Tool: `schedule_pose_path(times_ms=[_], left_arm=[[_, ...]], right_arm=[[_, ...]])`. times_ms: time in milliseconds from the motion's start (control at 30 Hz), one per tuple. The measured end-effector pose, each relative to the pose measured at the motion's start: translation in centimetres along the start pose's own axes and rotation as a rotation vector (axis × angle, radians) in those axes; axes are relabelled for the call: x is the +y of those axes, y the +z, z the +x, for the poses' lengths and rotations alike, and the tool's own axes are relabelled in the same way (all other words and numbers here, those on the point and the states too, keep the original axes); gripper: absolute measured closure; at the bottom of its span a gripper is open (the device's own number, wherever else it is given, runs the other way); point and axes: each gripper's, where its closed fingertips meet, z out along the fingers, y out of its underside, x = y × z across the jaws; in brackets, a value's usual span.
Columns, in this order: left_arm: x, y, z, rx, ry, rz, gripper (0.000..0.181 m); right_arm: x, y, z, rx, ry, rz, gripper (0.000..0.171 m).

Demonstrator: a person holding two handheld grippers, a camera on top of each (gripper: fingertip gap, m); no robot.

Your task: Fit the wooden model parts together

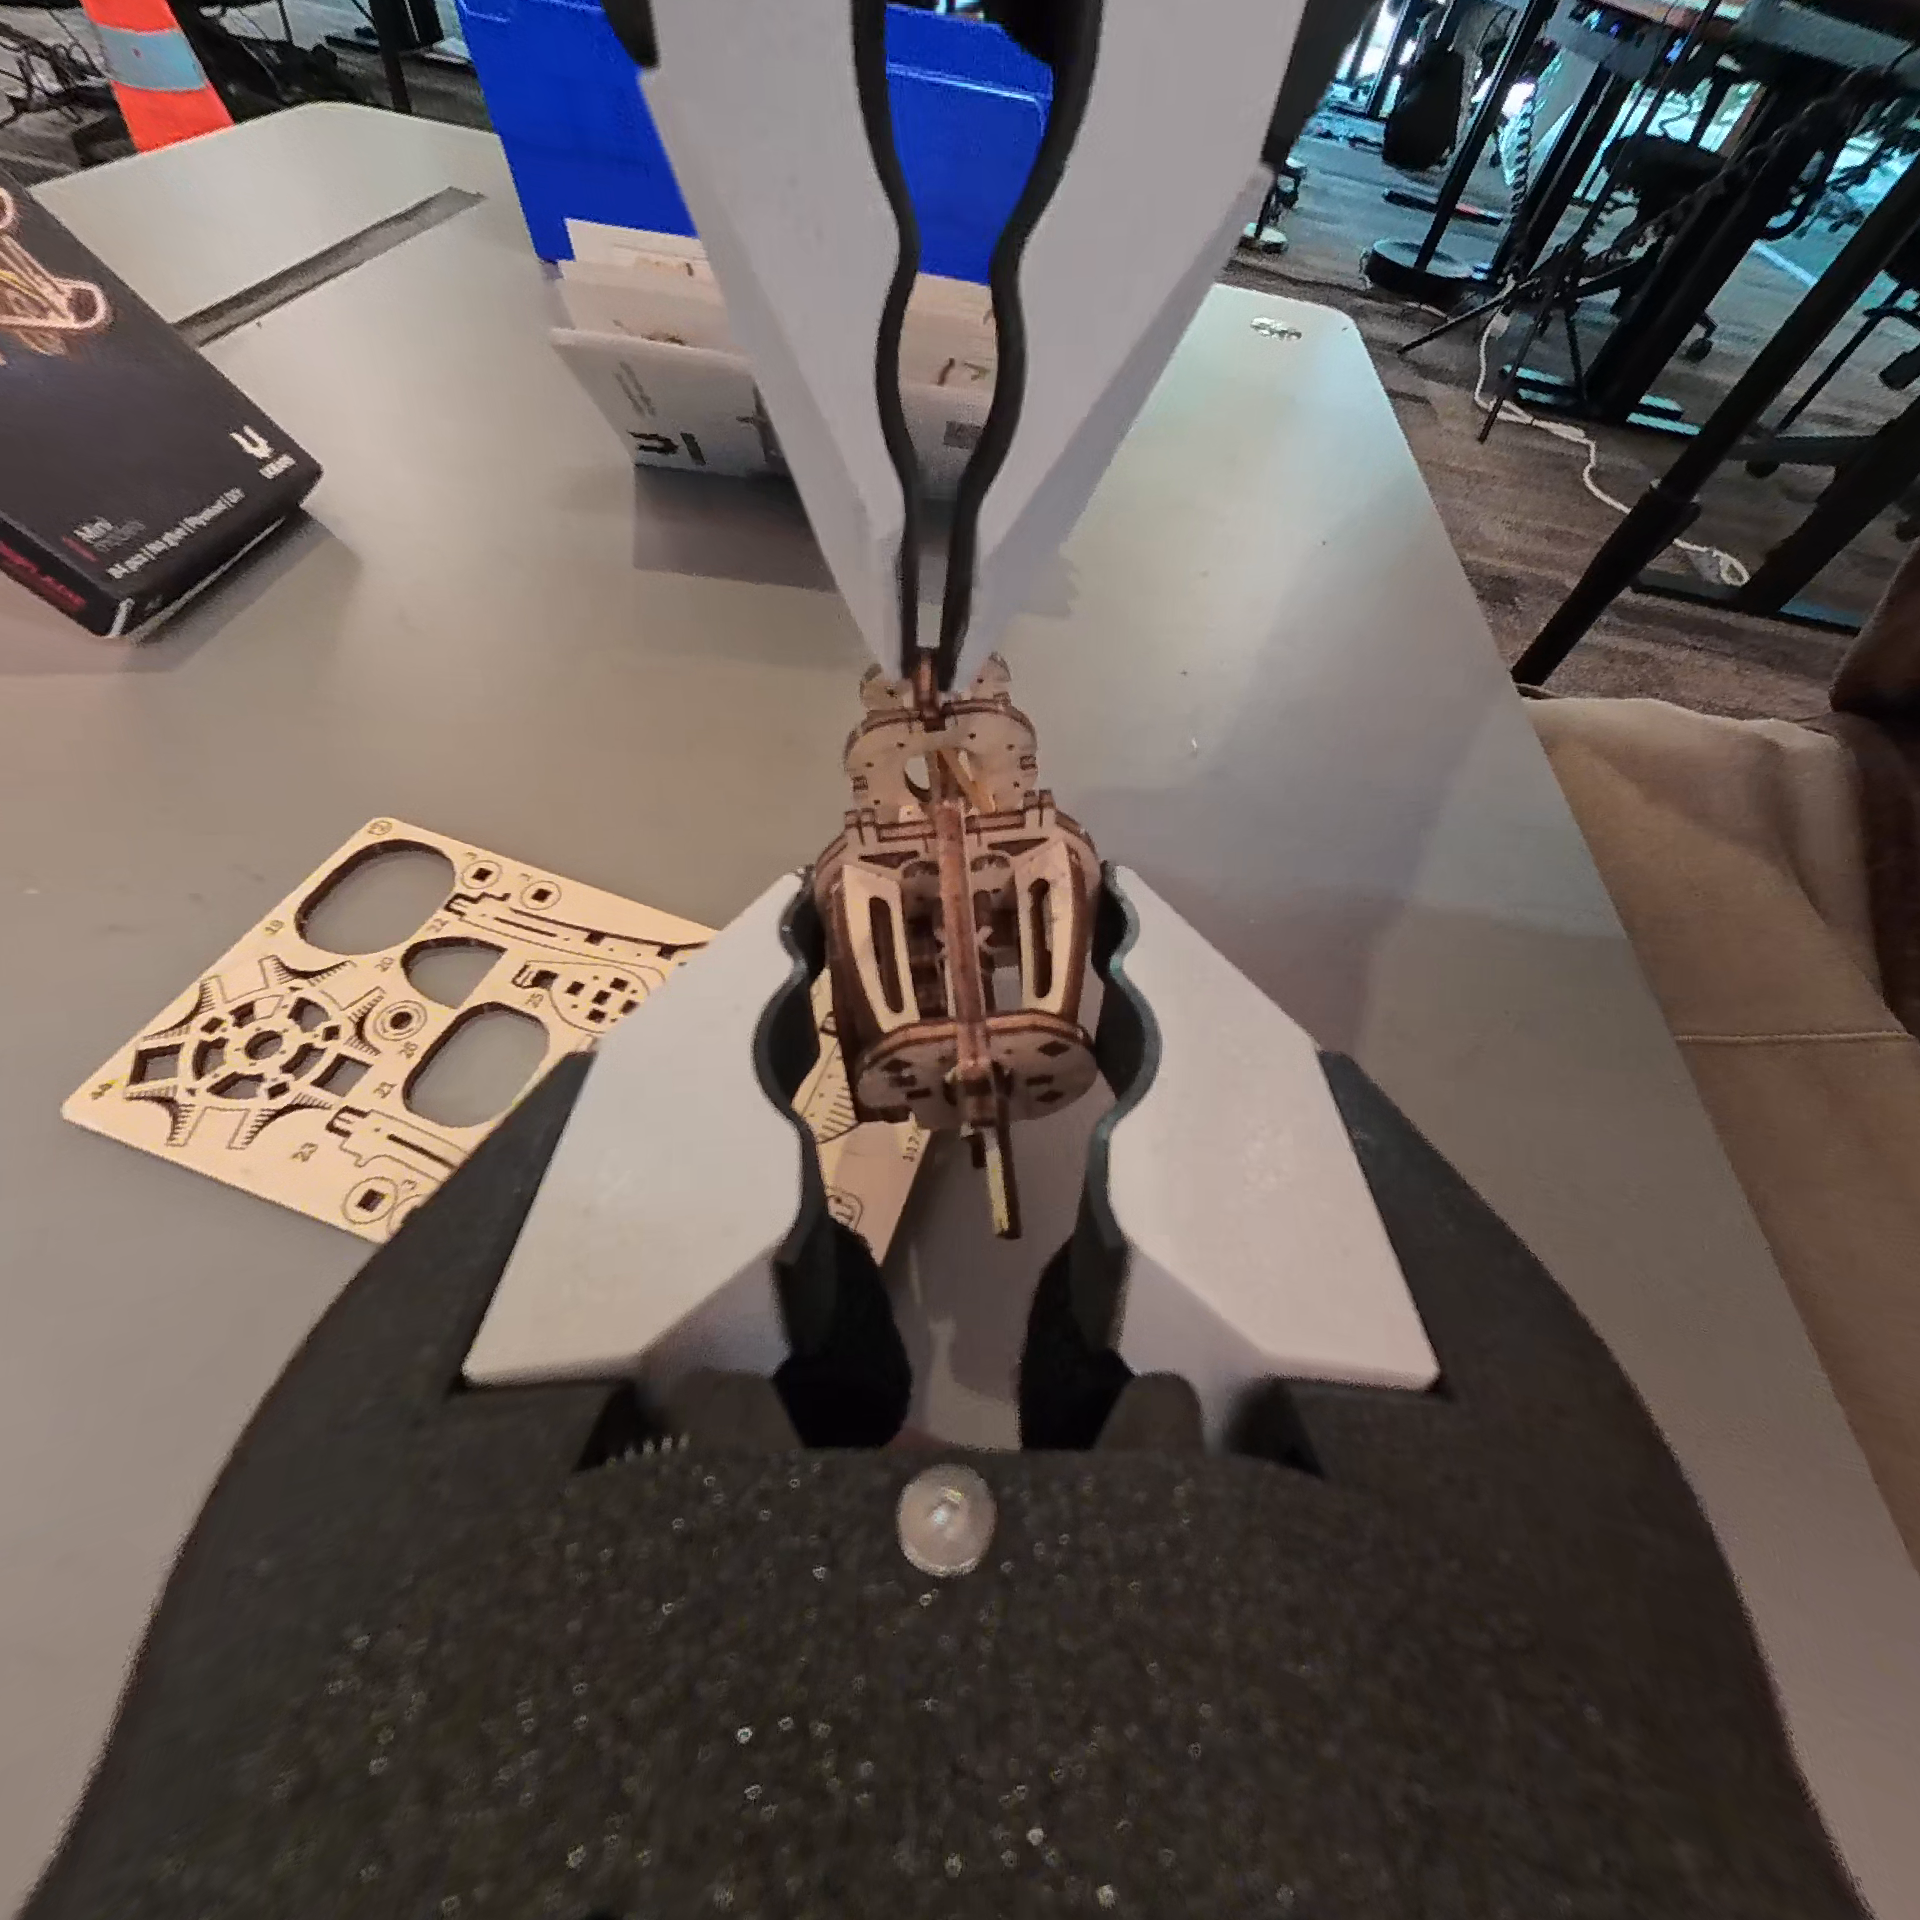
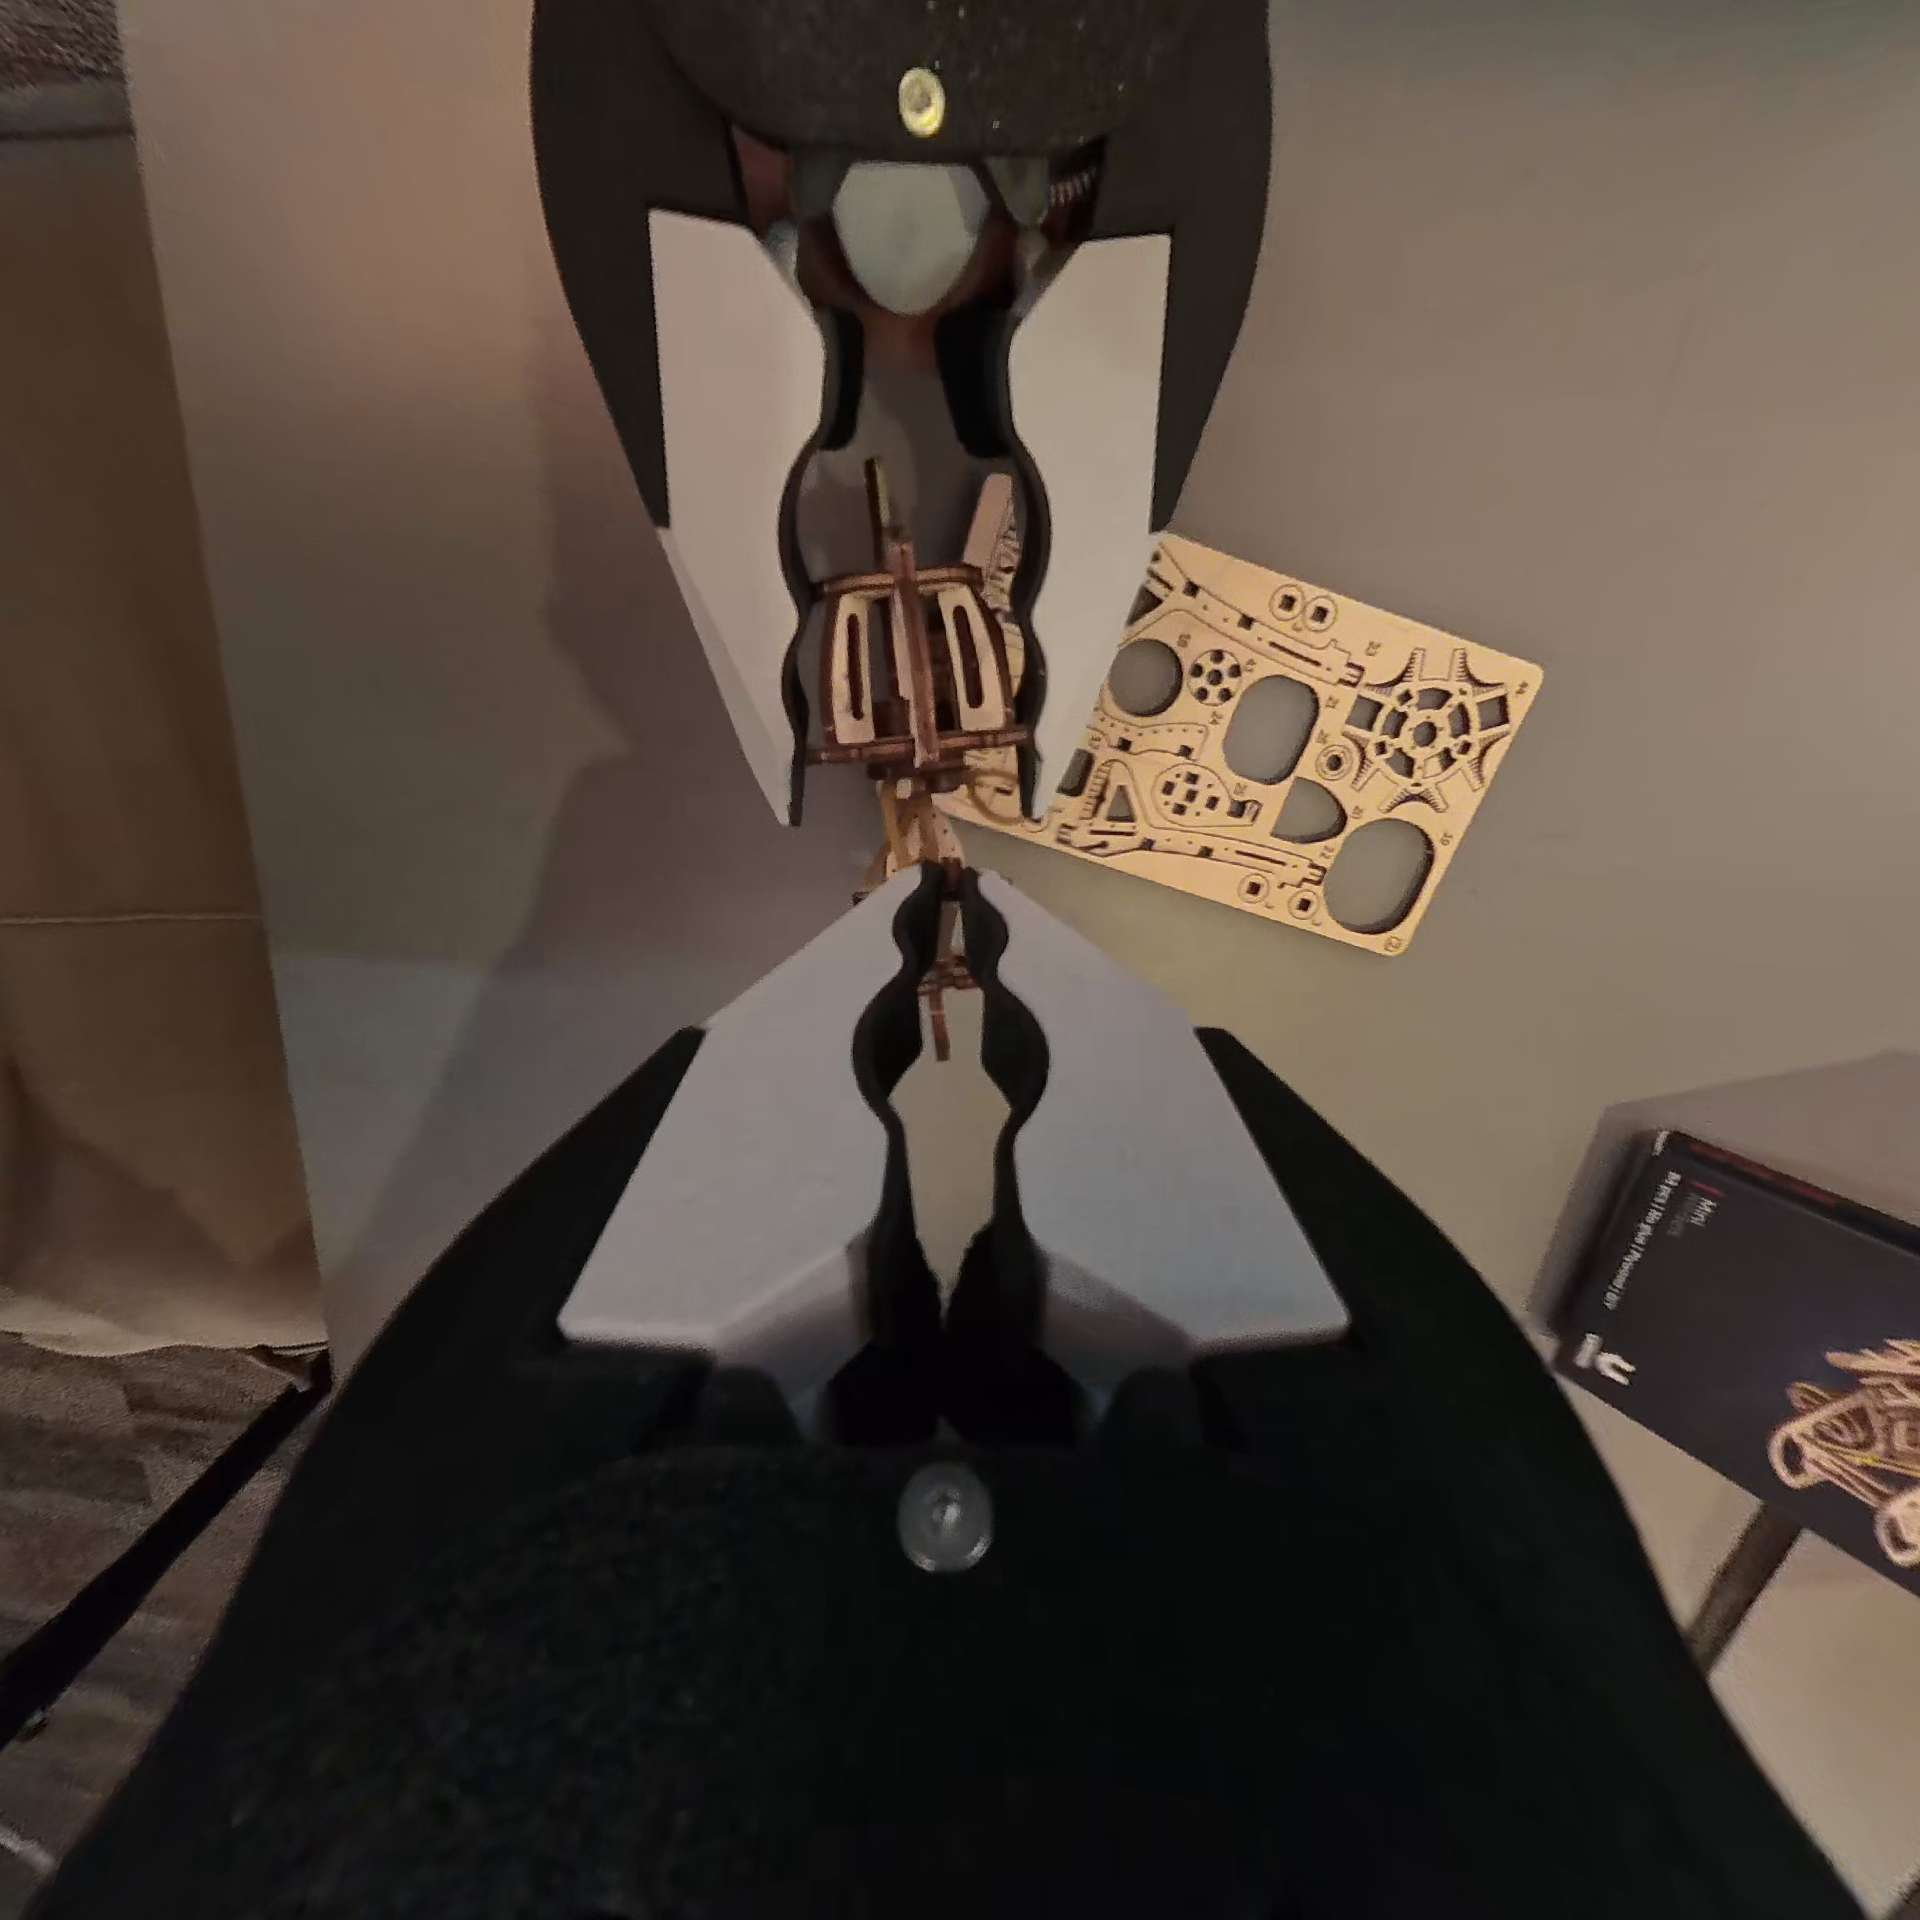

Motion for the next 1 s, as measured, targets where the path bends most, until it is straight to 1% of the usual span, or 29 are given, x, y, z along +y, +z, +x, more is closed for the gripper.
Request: schedule_pose_path(times_ms=[33, 133, 233, 300, 367, 433, 500, 600, 633, 733, 800, 867, 1000], left_arm=[[0.1, 0.1, 0.1, 0.001, 0.007, -0.004, 0.132], [-0.1, 0.1, 0.4, 0.008, 0.012, 0.009, 0.132], [-0.6, -0.2, 0.3, 0.017, 0.003, 0.04, 0.132], [-1.1, -0.4, 0.7, 0.034, 0.017, 0.075, 0.132], [-1.8, -0.8, 1.1, 0.06, 0.026, 0.124, 0.132], [-2.4, -1.1, 1.4, 0.082, 0.026, 0.172, 0.132], [-2.5, -1.2, 1.4, 0.092, 0.017, 0.182, 0.132], [-2.3, -1.1, 1.5, 0.094, 0.019, 0.172, 0.132], [-2.3, -1.1, 1.5, 0.093, 0.019, 0.167, 0.132], [-2.2, -1.0, 1.4, 0.089, 0.014, 0.161, 0.132], [-2.2, -1.0, 1.4, 0.092, 0.008, 0.16, 0.132], [-2.1, -0.9, 1.5, 0.091, 0.014, 0.152, 0.132], [-1.9, -0.9, 1.5, 0.089, 0.015, 0.14, 0.132]], right_arm=[[0.0, 0.0, -0.3, -0.035, 0.015, 0.003, 0.168], [-0.2, -0.2, -0.4, -0.065, -0.001, 0.056, 0.168], [-0.5, -1.4, -0.2, -0.046, -0.029, 0.147, 0.152], [-0.6, -3.0, 0.0, -0.026, -0.028, 0.255, 0.145], [-0.2, -4.5, 0.0, -0.029, 0.009, 0.392, 0.147], [0.7, -4.7, -0.6, -0.079, 0.066, 0.505, 0.152], [1.7, -4.0, -1.4, -0.132, 0.124, 0.57, 0.153], [2.2, -3.1, -1.6, -0.072, 0.134, 0.626, 0.16], [2.2, -2.9, -1.5, -0.041, 0.122, 0.631, 0.161], [2.8, -1.6, -1.4, 0.047, 0.064, 0.546, 0.159], [2.6, -1.3, -1.3, 0.083, 0.03, 0.542, 0.16], [2.5, -0.9, -1.5, 0.067, 0.017, 0.525, 0.161], [2.5, -0.6, -1.8, -0.002, 0.037, 0.524, 0.168]])
